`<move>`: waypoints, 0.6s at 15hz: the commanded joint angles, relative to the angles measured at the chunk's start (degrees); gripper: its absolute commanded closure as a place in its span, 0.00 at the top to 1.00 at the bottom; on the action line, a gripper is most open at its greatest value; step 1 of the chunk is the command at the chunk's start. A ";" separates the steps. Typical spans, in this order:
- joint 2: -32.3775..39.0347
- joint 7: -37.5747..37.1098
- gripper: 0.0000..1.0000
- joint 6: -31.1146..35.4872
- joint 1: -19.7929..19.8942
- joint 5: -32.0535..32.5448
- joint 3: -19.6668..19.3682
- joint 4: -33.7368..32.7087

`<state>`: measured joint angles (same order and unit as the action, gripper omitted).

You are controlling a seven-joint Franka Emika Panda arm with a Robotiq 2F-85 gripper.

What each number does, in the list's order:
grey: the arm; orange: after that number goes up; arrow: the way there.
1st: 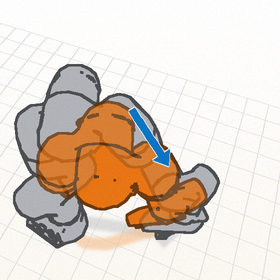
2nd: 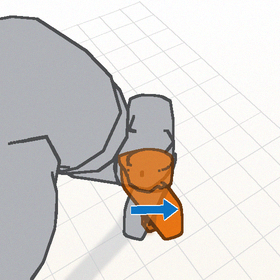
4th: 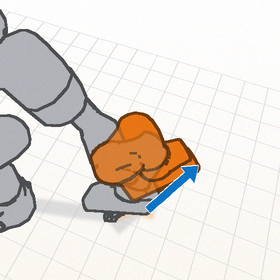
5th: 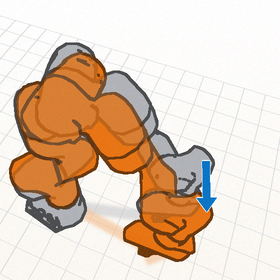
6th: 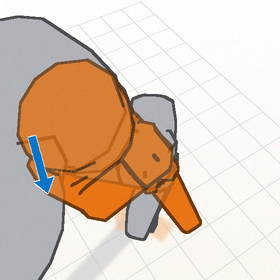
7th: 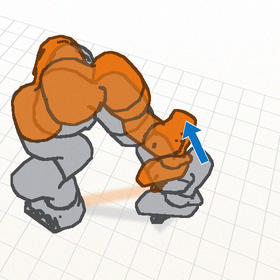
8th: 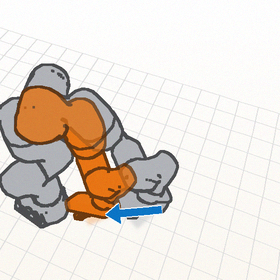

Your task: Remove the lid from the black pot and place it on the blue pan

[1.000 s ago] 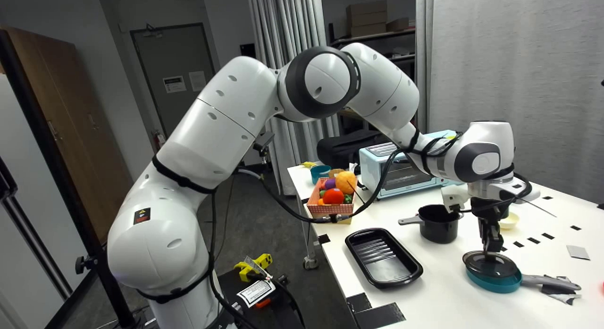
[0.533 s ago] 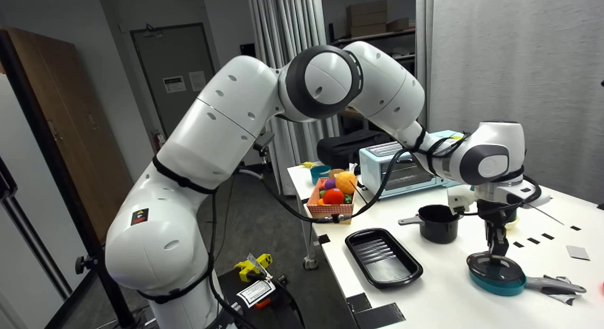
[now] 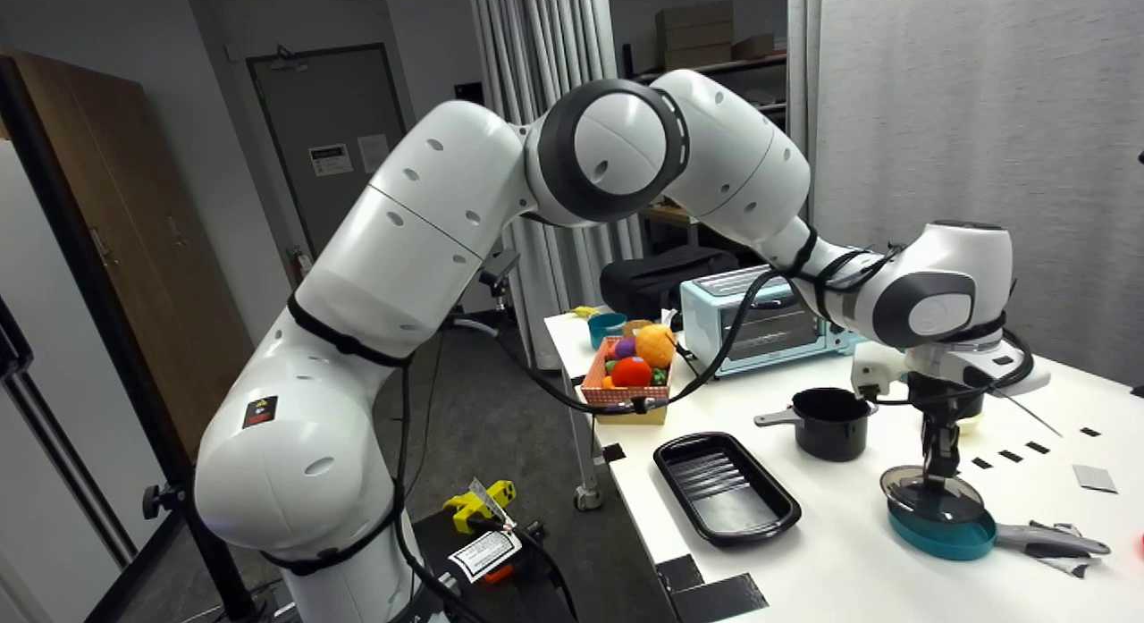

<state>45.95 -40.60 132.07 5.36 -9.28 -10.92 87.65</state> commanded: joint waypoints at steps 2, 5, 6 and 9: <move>-2.57 1.27 0.04 -0.85 1.20 -1.57 0.69 2.27; -2.50 1.13 0.04 -0.62 1.00 -1.14 0.44 3.01; -2.28 1.07 0.04 -0.63 0.92 -1.06 0.39 3.15; -1.59 0.49 0.04 -0.86 0.78 -0.83 0.03 3.20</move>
<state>45.23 -40.60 132.07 5.76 -9.46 -10.99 89.68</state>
